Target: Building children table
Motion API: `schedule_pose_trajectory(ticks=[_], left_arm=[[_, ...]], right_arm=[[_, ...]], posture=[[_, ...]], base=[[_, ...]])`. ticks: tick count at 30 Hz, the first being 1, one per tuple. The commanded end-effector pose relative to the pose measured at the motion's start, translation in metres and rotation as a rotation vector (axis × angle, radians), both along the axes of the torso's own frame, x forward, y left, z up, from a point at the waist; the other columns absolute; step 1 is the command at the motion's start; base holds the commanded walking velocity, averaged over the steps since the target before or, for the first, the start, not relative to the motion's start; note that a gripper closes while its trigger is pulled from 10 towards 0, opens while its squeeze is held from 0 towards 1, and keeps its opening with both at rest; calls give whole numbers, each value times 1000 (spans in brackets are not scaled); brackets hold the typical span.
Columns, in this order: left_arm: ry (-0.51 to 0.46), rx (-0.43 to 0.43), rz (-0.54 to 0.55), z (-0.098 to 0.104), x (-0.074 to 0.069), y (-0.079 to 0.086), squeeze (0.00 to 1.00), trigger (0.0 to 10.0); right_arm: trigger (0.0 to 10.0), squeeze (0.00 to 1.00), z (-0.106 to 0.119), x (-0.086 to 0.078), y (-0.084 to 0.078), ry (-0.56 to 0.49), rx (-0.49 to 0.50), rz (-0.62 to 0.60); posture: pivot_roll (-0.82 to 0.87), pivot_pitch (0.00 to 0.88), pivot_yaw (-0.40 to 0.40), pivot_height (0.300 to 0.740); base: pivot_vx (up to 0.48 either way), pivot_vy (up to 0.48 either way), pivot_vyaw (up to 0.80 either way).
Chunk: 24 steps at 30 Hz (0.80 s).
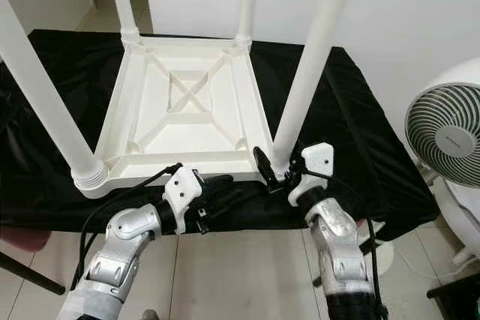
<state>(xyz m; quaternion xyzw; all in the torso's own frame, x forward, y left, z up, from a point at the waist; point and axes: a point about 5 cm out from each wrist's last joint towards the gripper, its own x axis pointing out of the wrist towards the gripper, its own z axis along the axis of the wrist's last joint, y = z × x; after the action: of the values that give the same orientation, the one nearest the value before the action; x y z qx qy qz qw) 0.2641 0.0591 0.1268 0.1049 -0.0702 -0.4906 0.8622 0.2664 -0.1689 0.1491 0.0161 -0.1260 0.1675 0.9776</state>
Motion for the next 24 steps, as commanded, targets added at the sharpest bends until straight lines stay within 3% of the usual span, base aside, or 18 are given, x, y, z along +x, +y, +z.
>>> schedule_pose_trajectory(ticks=[1, 8, 11, 14, 15, 20, 21, 23, 24], left_arm=[[-13, -26, 141, 1, 5, 5, 0, 10000], [-8, -11, 127, 0, 7, 7, 0, 10000], [-9, -6, 121, 1, 9, 8, 0, 10000], [-10, -4, 119, 2, 11, 9, 0, 10000], [-10, -4, 119, 2, 11, 9, 0, 10000], [-36, -4, 154, 10, 20, 19, 0, 10000], [-41, -5, 161, 12, 22, 21, 0, 10000], [-45, -6, 169, 13, 23, 23, 0, 10000], [-44, -13, 175, 14, 24, 24, 0, 10000]], right_arm=[[10000, 0, 4, -5, -3, -12, 19, -35], [10000, 0, 3, -28, -2, 5, 56, -104], [10000, 0, -3, -42, 7, 45, 69, -73], [10000, 0, -6, -45, 13, 65, 59, -43], [10000, 1000, -6, -46, 13, 67, 58, -43], [10000, 1000, -8, -42, 24, 73, 16, 31], [3765, 0, -8, -40, 27, 74, 21, 59], [3765, 0, -7, -39, 30, 79, 30, 90], [0, 0, -7, -38, 31, 81, 28, 112]], posture=[[52, 59, -19, 740], [25, 74, 1, 740], [23, 76, 4, 740], [14, 78, 8, 740], [14, 78, 8, 740], [19, 74, 7, 740], [28, 70, 2, 740], [28, 70, 2, 740], [42, 64, -9, 740]], base=[[0, 0, 0], [0, 0, 0], [0, 0, 0], [0, 0, 0], [0, 0, 0], [0, 0, 0], [0, 0, 0], [0, 0, 0], [0, 0, 0]])
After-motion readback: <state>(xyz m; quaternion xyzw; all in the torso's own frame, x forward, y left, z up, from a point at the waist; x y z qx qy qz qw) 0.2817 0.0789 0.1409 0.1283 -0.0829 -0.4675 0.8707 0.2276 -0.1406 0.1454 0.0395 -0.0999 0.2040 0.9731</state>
